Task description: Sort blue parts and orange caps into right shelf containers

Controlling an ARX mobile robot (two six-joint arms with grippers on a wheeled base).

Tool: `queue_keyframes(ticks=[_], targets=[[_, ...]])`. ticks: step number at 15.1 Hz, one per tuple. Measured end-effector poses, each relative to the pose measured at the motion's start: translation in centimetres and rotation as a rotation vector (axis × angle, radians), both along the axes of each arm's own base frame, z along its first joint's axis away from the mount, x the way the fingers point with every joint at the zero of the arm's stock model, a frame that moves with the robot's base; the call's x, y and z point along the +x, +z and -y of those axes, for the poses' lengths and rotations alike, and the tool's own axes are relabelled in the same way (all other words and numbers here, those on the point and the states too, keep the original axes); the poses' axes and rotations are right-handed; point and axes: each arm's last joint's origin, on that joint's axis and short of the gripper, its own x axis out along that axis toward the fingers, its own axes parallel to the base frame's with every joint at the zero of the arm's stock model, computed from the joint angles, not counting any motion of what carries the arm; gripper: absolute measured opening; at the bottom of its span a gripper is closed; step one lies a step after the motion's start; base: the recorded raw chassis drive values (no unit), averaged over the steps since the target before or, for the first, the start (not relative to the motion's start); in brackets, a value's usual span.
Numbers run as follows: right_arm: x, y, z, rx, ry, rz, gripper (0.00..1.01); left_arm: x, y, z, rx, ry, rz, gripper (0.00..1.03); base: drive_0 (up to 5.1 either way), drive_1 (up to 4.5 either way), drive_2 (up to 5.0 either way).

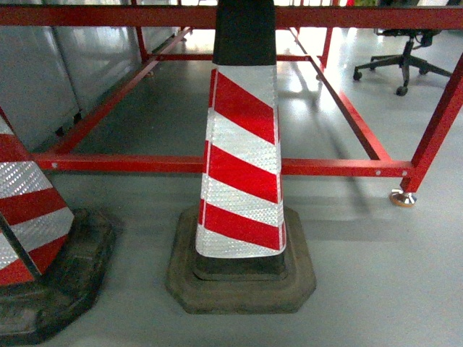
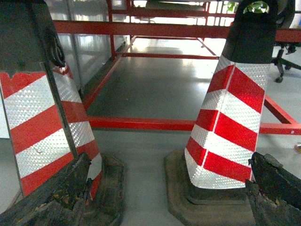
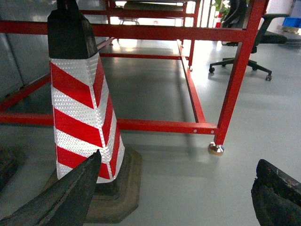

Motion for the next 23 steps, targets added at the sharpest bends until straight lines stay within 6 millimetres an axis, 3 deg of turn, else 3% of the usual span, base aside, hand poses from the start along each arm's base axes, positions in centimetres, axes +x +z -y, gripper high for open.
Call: queue_keyframes(ticks=[23], targets=[[0.00, -0.01, 0.00, 0.001, -0.001, -0.001, 0.98, 0.00, 0.00, 0.00, 0.009, -0.001, 0.000, 0.98, 0.0, 0.00, 0.0]])
